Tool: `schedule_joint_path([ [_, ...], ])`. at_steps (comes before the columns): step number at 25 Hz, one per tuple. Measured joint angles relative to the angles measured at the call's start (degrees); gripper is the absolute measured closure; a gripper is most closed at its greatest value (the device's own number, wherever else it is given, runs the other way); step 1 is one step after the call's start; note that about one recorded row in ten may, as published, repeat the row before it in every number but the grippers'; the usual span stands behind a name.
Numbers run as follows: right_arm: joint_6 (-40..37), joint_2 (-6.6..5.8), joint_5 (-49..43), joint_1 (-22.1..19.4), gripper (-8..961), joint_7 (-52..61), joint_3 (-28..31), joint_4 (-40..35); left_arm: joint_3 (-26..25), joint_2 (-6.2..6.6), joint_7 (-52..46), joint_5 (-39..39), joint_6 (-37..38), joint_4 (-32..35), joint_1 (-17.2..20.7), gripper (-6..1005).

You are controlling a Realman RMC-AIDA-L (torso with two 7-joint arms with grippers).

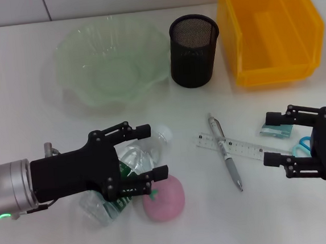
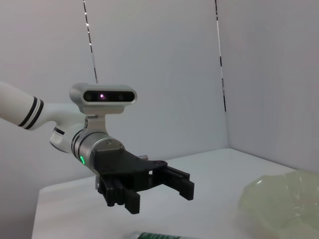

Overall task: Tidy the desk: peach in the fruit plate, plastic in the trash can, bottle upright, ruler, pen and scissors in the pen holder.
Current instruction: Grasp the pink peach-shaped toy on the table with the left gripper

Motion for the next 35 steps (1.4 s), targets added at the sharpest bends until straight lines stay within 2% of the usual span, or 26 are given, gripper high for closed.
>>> schedule_joint_path([
  [11, -0.2, 0.01, 0.0, -0.4, 197, 0.5, 0.4, -0.3, 0.4, 0.01, 1.5, 1.3, 2.1, 0.5, 0.3, 159],
  [13, -0.2, 0.01, 0.0, -0.5, 197, 0.5, 0.5, -0.3, 0.9, -1.78, 2.6, 8.0, 2.2, 1.7, -0.7, 160],
  [16, -0.1, 0.01, 0.1, -0.5, 197, 0.6, 0.5, -0.3, 1.8, -2.12, 3.9, 9.2, 1.4, 2.4, -0.6, 162],
  [17, -0.1, 0.0, 0.1, -0.6, 197, 0.6, 0.5, -0.3, 5.5, -2.2, 4.6, 8.9, -0.5, 5.4, 0.3, 162],
  [19, 0.0, -0.03, 0.0, -0.8, 197, 0.6, 0.5, -0.3, 8.8, -2.08, 2.5, 8.8, -2.6, 9.9, 1.2, 163],
  [20, 0.0, -0.05, 0.0, -0.9, 197, 0.6, 0.5, -0.3, 8.8, -2.08, 2.5, 8.8, -2.6, 9.9, 1.2, 164],
  [21, 0.0, -0.06, 0.0, -1.0, 197, 0.6, 0.5, -0.3, 12.5, -1.92, -0.1, 9.3, -5.3, 15.3, 2.3, 164],
  [22, -0.1, -0.07, 0.1, -1.1, 197, 0.6, 0.5, -0.3, 12.5, -1.92, -0.1, 9.3, -5.3, 15.3, 2.3, 165],
  [24, -0.1, -0.07, 0.2, -1.3, 197, 0.6, 0.5, -0.3, 17.6, -1.81, -3.8, 11.8, -10.5, 22.6, 3.6, 166],
  [25, -0.1, -0.08, 0.2, -1.5, 197, 0.6, 0.5, -0.3, 17.6, -1.81, -3.8, 11.8, -10.5, 22.6, 3.6, 166],
  [26, -0.2, -0.08, 0.2, -1.6, 197, 0.6, 0.5, -0.3, 19.8, -1.79, -7.3, 14.6, -13.2, 27.1, 4.0, 167],
  [30, -0.5, -0.07, 0.3, -1.9, 197, 0.7, 0.5, -0.3, 20.0, -1.78, -9.6, 16.8, -13.7, 30.4, 4.2, 169],
  [32, -0.5, -0.07, 0.3, -1.9, 196, 0.7, 0.5, -0.3, 20.4, -1.79, -12.7, 21.5, -14.7, 33.5, 4.1, 170],
  [35, -0.6, -0.05, 0.3, -1.9, 196, 0.7, 0.5, -0.2, 21.2, -1.81, -14.2, 23.6, -15.4, 33.9, 3.6, 172],
])
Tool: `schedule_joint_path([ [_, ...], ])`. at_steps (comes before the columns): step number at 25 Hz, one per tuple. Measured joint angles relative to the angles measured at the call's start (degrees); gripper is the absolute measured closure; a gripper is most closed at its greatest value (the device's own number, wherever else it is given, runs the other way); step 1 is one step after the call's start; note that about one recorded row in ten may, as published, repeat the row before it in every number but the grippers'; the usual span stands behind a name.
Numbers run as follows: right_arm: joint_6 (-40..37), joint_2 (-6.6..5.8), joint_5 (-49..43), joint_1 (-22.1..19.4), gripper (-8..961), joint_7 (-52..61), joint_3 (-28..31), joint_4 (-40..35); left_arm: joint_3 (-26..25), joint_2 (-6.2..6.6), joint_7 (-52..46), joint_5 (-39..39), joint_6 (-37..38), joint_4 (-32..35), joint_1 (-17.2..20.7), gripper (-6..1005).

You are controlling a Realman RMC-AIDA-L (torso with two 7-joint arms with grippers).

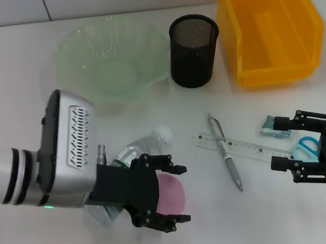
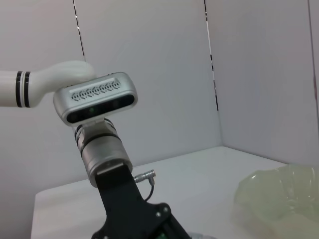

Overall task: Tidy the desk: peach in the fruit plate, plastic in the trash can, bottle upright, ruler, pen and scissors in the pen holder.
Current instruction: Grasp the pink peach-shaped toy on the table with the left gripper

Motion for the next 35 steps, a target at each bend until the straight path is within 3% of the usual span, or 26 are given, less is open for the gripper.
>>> schedule_joint_path([
  [10, -0.2, 0.06, -0.1, 0.0, 196, 0.0, 0.0, 0.1, 3.3, 0.03, -3.0, 4.1, -1.4, 4.0, -0.1, 177],
  [15, -0.2, 0.06, -0.2, 0.0, 197, 0.5, 0.0, 0.2, 4.5, -0.06, -5.5, 7.4, -2.3, 5.1, -0.5, 417],
  [24, -0.2, 0.06, -0.3, 0.0, 197, 0.6, 0.0, 0.2, 4.9, 0.06, -6.1, 7.9, -2.6, 6.8, -0.5, 655],
  [29, -0.2, 0.06, -0.2, -0.1, 197, 0.6, 0.0, 0.3, 4.9, 0.05, -6.1, 8.3, -2.7, 6.8, -0.6, 880],
  [35, -0.2, 0.06, -0.1, -0.2, 197, 0.6, 0.0, 0.3, 5.0, 0.03, -5.9, 8.8, -1.9, 7.5, -0.3, 983],
])
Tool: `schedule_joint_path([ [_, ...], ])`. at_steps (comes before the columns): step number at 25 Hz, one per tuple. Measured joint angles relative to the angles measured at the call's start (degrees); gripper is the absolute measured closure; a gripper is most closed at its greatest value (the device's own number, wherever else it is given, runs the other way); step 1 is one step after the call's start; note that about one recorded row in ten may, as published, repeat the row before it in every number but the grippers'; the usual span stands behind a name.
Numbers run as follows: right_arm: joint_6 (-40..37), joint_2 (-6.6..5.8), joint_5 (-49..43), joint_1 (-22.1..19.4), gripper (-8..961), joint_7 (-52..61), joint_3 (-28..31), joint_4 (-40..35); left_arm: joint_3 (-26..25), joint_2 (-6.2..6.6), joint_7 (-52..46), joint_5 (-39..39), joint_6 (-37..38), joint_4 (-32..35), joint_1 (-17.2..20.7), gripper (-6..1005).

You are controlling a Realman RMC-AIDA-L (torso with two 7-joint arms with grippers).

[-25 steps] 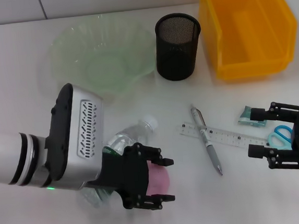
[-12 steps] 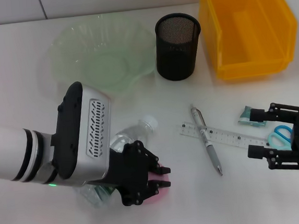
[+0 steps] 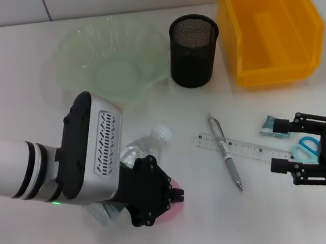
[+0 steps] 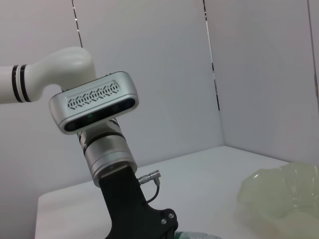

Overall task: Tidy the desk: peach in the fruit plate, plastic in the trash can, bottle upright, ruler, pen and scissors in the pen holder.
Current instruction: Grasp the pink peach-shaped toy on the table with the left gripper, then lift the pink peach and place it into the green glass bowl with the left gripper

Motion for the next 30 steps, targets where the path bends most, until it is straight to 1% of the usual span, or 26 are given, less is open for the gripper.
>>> schedule_joint_path([
  [10, -0.2, 0.0, 0.2, -0.4, 196, 0.0, 0.3, -0.1, 0.5, 0.0, -0.1, -0.5, 2.0, 5.0, 1.7, 972],
  [11, -0.4, 0.0, 0.2, -0.5, 196, 0.0, 0.8, -0.1, 0.1, 0.0, -0.2, -0.8, 2.9, 7.0, 2.3, 971],
  [12, -0.4, 0.0, 0.2, -0.5, 196, 0.0, 0.8, -0.1, 0.1, 0.0, -0.2, -0.8, 2.9, 7.0, 2.3, 970],
  [13, -0.5, 0.0, 0.2, -0.5, 197, 0.0, 1.1, -0.1, -0.8, 0.0, -0.3, -1.3, 3.8, 8.8, 2.7, 969],
  [15, -0.7, 0.0, 0.2, -0.6, 197, 0.0, 1.5, -0.1, -1.6, 0.0, -0.3, -1.7, 4.3, 9.4, 2.8, 966],
  [16, -0.8, 0.0, 0.2, -0.6, 197, 0.0, 1.6, -0.1, -3.5, 0.01, -0.3, -3.3, 5.3, 10.6, 2.9, 965],
  [17, -0.8, 0.0, 0.2, -0.6, 197, 0.0, 1.6, -0.1, -3.5, 0.01, -0.3, -3.3, 5.3, 10.6, 2.9, 964],
  [18, -0.8, 0.0, 0.2, -0.6, 197, 0.0, 1.6, -0.1, -6.1, 0.05, -0.3, -4.8, 5.8, 11.7, 2.9, 963],
  [19, -0.9, 0.0, 0.2, -0.6, 197, 0.0, 1.6, -0.2, -6.1, 0.05, -0.3, -4.8, 5.8, 11.7, 2.9, 962],
  [20, -0.9, 0.0, 0.2, -0.6, 197, 0.0, 1.6, -0.2, -7.2, 0.05, -0.2, -5.5, 5.8, 12.0, 2.8, 961],
  [21, -0.9, 0.0, 0.3, -0.6, 197, 0.0, 1.6, -0.1, -10.6, 0.07, 0.2, -7.4, 5.4, 12.4, 2.4, 960],
  [22, -0.9, 0.0, 0.3, -0.6, 197, 0.0, 1.6, -0.1, -10.6, 0.07, 0.2, -7.4, 5.4, 12.4, 2.4, 959],
  [23, -0.9, 0.0, 0.3, -0.6, 197, 0.0, 1.6, 0.0, -11.9, 0.07, 0.4, -8.2, 5.0, 12.3, 1.9, 958],
  [24, -0.9, 0.0, 0.3, -0.6, 197, 0.0, 1.6, 0.0, -14.0, 0.07, 0.7, -9.3, 4.6, 11.8, 1.1, 957],
  [25, -0.9, 0.0, 0.3, -0.6, 197, 0.0, 1.6, 0.0, -14.8, 0.09, 0.8, -9.7, 4.3, 11.5, 0.6, 955],
  [26, -1.0, 0.0, 0.3, -0.5, 197, 0.0, 1.6, 0.0, -18.4, 0.08, 1.7, -11.0, 3.6, 9.4, -1.6, 954],
  [27, -1.0, 0.0, 0.3, -0.5, 197, 0.0, 1.6, 0.0, -18.4, 0.08, 1.7, -11.0, 3.6, 9.4, -1.6, 953],
  [30, -1.0, 0.0, 0.3, -0.5, 197, 0.0, 1.6, 0.1, -22.7, 0.09, 3.6, -12.6, 1.4, 4.4, -5.1, 950],
])
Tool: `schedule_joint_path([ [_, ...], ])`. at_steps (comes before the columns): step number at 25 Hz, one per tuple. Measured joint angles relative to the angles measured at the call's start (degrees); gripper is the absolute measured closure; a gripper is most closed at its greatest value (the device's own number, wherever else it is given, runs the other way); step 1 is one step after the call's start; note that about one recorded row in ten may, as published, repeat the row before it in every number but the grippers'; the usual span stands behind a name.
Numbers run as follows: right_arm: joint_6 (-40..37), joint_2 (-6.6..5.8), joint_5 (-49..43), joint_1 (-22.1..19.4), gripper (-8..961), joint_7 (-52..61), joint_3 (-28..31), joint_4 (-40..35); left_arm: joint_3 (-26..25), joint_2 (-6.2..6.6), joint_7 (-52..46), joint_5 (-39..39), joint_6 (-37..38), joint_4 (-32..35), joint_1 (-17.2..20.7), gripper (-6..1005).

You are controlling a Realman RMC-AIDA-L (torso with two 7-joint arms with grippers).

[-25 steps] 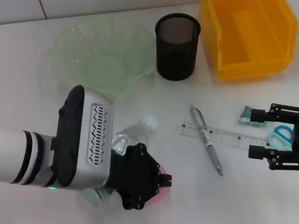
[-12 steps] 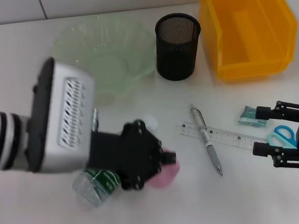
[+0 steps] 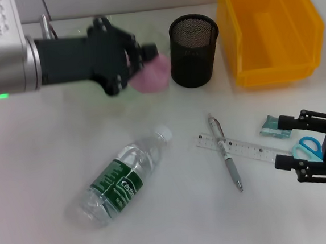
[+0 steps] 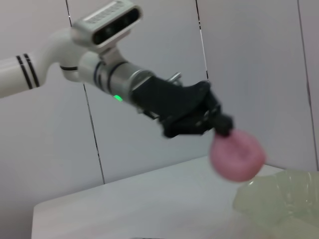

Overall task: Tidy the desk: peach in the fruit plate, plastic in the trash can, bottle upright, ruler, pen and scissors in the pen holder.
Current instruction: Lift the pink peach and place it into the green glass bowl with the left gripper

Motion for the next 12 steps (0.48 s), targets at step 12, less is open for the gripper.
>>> schedule_joint_path([
  [12, 0.0, 0.62, 0.1, 0.1, 196, 0.0, 0.0, 0.0, -6.7, -0.17, 5.1, -1.2, -22.0, -28.1, -14.5, 937],
])
